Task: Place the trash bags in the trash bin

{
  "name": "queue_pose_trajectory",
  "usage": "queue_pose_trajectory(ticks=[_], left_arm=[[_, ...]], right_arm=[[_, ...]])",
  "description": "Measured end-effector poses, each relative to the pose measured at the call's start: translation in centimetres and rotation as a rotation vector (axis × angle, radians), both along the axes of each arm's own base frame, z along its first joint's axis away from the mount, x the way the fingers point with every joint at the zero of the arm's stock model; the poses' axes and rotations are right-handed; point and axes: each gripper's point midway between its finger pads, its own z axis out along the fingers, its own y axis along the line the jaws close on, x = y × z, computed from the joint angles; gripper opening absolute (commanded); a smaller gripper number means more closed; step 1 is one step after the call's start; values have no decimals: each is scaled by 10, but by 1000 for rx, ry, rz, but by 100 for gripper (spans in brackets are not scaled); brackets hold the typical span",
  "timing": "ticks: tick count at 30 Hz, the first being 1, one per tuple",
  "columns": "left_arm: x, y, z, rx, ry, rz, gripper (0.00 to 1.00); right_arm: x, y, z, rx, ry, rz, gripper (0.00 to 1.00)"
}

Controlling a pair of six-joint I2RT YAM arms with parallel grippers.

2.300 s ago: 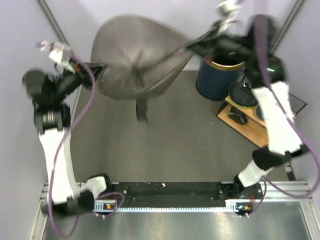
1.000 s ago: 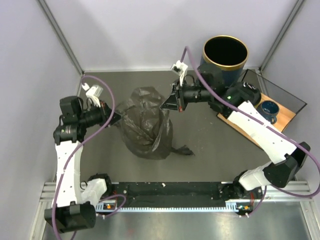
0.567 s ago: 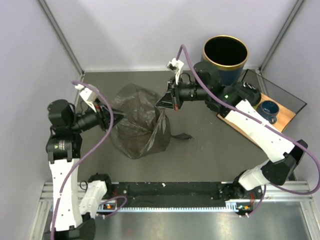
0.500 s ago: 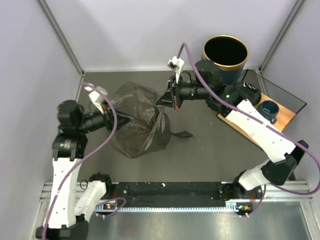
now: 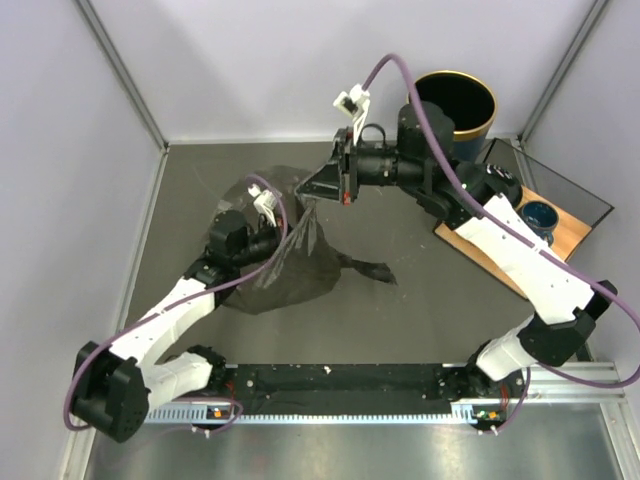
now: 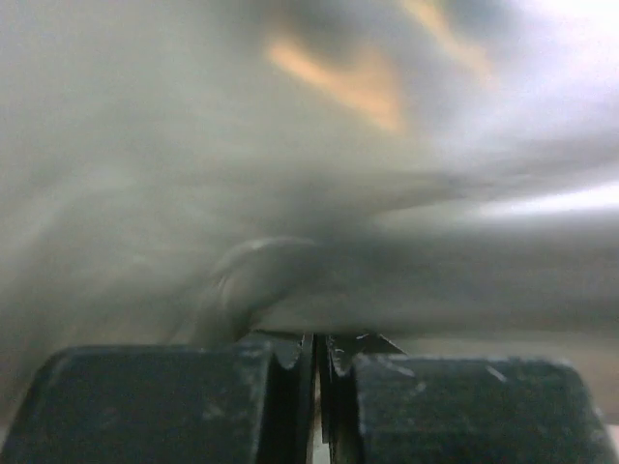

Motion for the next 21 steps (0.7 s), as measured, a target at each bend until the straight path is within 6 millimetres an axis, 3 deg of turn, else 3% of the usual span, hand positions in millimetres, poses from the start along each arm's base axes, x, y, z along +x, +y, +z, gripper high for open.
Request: queue_pose_trajectory(ticks=[2,5,6,9,12,14,16,19,21], left_arm=[[10,3,-22,28,48,65,0],[31,22,-44,72,92,203,10],[38,30,-45,77,90,242,24],[60,59,-43,84,66,373,43],[71,85,-49,113,59,452,49],[68,88,-51,124,57,432,53],[55,77,-44,120,28,356,53],[25,50,-10,95,-77,204,51],[16,43,17,79,-151,166,45]], right_arm=[[-1,-1,25,49,-40,-1,0],[-4,-6,49,90,-81,-9,0],[-4,-7,50,90,-83,-13,0],[-1,-10,47,78,-73,-36,0],[8,-18,42,70,-62,-69,0],[12,-26,40,68,-56,-95,0],[14,-31,33,59,-51,-110,0],[15,-33,13,29,-41,-112,0],[19,-29,-5,1,-23,-106,0]])
